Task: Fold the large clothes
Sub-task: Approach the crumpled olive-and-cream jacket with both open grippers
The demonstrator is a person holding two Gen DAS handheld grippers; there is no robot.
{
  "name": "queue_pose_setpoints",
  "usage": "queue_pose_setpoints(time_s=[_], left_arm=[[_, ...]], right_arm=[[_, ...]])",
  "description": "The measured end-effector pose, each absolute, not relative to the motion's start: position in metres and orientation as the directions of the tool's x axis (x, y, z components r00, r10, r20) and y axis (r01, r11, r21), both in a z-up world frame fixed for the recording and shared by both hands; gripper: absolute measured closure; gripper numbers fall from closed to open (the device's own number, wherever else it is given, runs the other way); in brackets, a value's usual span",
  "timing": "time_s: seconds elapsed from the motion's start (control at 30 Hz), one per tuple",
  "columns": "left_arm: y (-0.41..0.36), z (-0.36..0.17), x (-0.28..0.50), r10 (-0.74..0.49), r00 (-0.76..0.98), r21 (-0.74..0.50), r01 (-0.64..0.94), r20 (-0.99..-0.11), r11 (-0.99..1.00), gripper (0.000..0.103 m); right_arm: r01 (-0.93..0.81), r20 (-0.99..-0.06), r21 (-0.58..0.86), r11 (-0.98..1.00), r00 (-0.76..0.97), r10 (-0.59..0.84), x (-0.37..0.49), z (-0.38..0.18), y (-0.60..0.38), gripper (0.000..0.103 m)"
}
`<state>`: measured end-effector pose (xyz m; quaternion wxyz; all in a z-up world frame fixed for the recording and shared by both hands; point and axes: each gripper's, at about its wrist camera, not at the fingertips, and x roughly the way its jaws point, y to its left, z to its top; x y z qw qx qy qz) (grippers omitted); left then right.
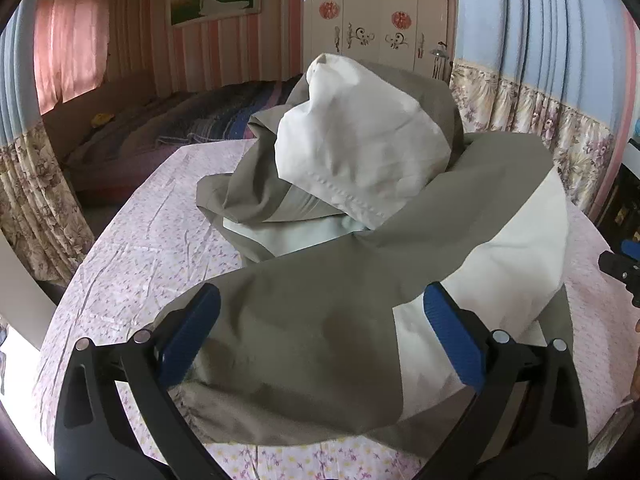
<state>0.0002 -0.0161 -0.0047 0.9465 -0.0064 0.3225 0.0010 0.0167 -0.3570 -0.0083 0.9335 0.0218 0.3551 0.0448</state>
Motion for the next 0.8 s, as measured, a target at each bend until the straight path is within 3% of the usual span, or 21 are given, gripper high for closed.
queue_pose_setpoints(time_s=[0.8], left_arm=[[-0.03,0.018,-0.128,-0.01,0.843,0.028,0.03,-0.538,0.999,0.003]], right_arm=[[-0.048,-0.559,0.115,0.992,0.823,0.104,-0.107,0.016,-0.381,0.002]])
